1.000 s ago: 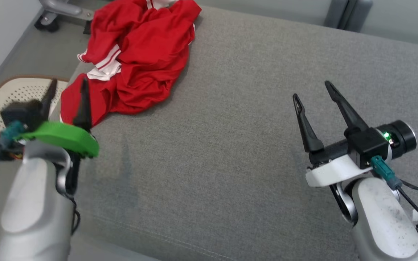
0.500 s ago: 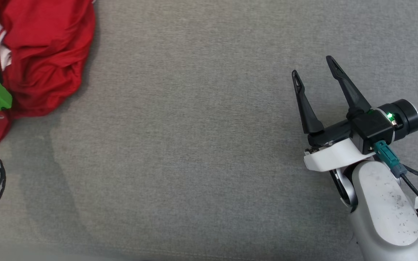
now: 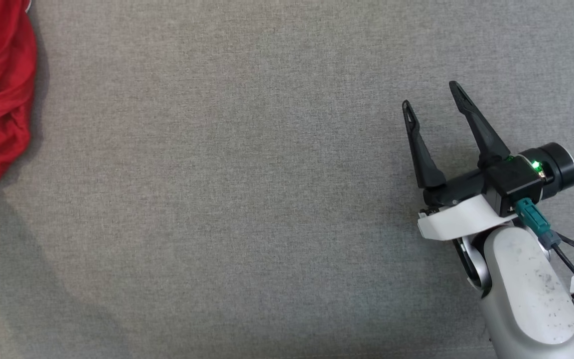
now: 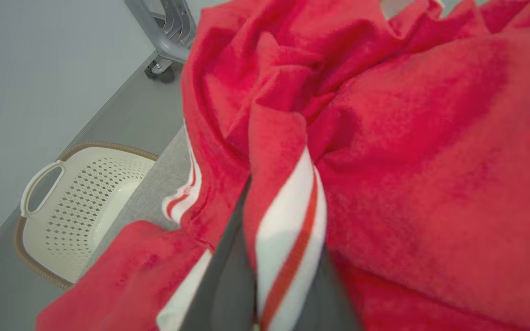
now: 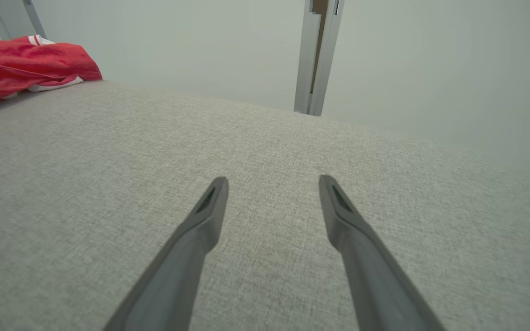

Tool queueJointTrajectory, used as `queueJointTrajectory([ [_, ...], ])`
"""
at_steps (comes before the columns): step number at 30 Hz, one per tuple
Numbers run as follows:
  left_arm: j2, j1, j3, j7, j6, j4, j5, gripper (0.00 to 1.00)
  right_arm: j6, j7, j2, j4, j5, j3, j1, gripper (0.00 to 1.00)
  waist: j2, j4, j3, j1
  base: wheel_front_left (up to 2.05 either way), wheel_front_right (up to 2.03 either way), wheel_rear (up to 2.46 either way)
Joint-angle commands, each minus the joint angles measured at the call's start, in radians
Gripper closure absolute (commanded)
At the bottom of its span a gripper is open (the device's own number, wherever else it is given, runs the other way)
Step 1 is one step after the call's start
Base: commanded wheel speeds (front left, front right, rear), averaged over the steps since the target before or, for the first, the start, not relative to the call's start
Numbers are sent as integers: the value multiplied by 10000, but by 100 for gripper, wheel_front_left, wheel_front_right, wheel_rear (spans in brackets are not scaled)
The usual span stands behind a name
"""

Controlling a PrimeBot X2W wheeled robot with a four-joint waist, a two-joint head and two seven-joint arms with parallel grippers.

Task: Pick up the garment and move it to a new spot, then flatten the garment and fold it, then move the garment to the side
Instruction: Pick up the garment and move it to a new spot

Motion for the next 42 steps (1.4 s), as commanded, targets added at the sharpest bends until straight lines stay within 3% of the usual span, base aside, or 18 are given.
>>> queueJointTrajectory([
  [1, 226, -260, -81, -213, 71, -26, 177, 100, -13, -32, 6, 52, 38, -67, 218, 0, 0, 113, -291, -2, 0, 0, 0],
  [7, 857, -764, -437, -684, -178, -134, 596, 100, -13, -32, 129, 249, 288, -158, 604, 0, 0, 281, -1121, -2, 0, 0, 0],
  [14, 772, -1438, -1056, -1286, -540, -1237, 974, 100, -13, -32, 295, 417, 528, -161, 1219, 0, 0, 292, -2328, -2, 0, 0, 0],
  [20, 212, -1220, -1650, -847, -918, -3359, 660, 100, -13, -32, 347, 412, 645, -413, 1842, 0, 0, 141, -3176, -2, 0, 0, 0],
  [26, -249, -226, -2192, 722, -1026, -6904, -304, 100, -13, -32, 371, 391, 711, -744, 2475, 0, 0, -166, -3742, -2, 0, 0, 0],
  [29, -364, 453, -2333, 1659, -1028, -8725, -872, 100, -13, -32, 379, 375, 755, -835, 2700, 0, 0, -397, -3912, -2, 0, 0, 0],
  [34, -966, 1820, -2724, 3169, -658, -11487, -2051, 100, -13, -32, 382, 266, 976, -876, 2928, 0, 0, -933, -4023, -2, 0, 0, 0],
  [38, -1617, 2961, -3795, 3770, -344, -12518, -2067, 100, -13, -31, 383, 215, 1217, -843, 2972, 0, 0, -1454, -3995, -2, 0, 0, 0],
  [42, -2503, 3878, -5035, 3654, -162, -12266, -1798, 100, -13, -31, 386, 167, 1397, -753, 2833, 0, 0, -1988, -3795, -2, 0, 0, 0],
])
